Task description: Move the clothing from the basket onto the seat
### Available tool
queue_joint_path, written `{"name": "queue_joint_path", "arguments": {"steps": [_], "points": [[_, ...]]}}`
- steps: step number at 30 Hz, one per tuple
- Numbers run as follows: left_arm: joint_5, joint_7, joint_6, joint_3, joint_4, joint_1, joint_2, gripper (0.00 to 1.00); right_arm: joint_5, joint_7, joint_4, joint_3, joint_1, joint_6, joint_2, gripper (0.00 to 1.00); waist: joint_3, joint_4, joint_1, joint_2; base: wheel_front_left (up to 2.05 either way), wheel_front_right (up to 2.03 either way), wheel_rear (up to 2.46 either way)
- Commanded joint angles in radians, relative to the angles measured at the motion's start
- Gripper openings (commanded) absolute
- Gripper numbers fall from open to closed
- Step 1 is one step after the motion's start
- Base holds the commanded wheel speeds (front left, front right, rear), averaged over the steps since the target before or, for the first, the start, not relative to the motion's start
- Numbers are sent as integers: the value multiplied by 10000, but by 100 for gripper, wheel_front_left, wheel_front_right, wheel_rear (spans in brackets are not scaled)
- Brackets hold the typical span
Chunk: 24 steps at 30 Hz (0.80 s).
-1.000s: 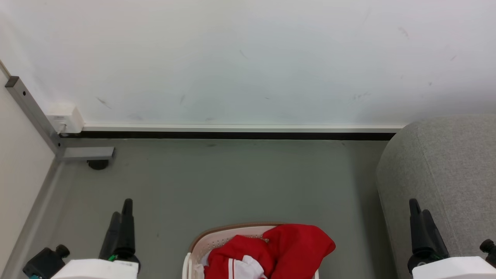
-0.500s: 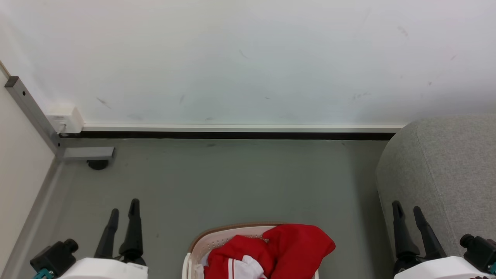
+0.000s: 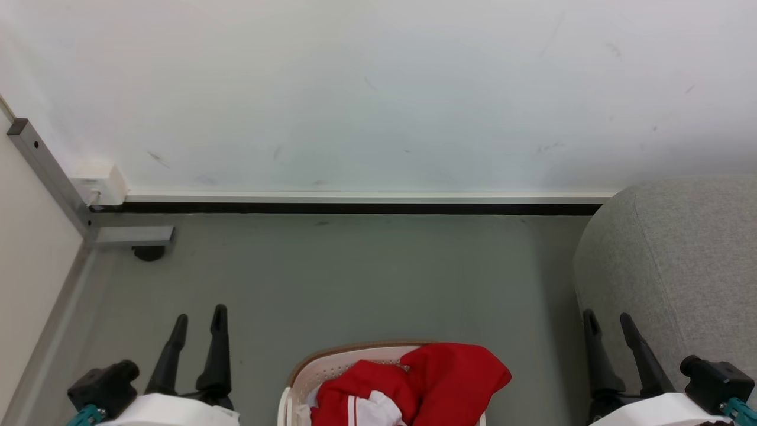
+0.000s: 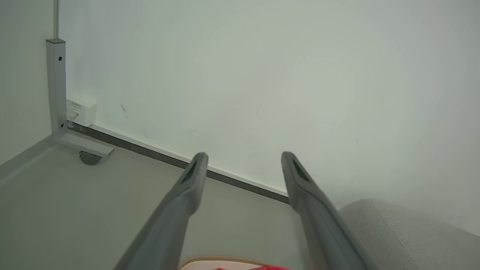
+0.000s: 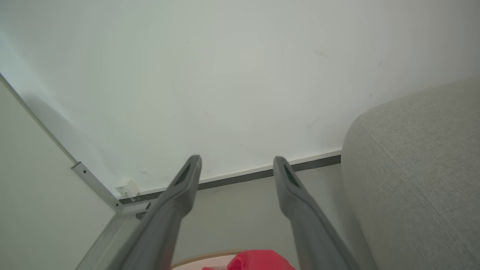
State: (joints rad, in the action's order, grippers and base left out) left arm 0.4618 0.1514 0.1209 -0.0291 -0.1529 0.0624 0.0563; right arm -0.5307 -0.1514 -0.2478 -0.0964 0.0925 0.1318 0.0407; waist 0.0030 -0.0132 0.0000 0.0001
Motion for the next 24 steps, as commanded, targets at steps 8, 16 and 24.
{"name": "queue_joint_path", "arguments": {"steps": [8,16,24], "points": [[-862,282,-60,48,91,51,112,100,715,-280,-50,-116,232,-13,107,100,-17,-10,0,-1,0,0,0],[-1591,455,-57,77,82,95,124,100,1288,-466,-86,-231,305,-15,112,100,-26,-42,0,-1,0,0,0],[-2283,639,-36,107,104,88,123,100,1880,-639,-220,-280,343,-16,118,100,-58,-75,0,-1,0,0,0]]}}
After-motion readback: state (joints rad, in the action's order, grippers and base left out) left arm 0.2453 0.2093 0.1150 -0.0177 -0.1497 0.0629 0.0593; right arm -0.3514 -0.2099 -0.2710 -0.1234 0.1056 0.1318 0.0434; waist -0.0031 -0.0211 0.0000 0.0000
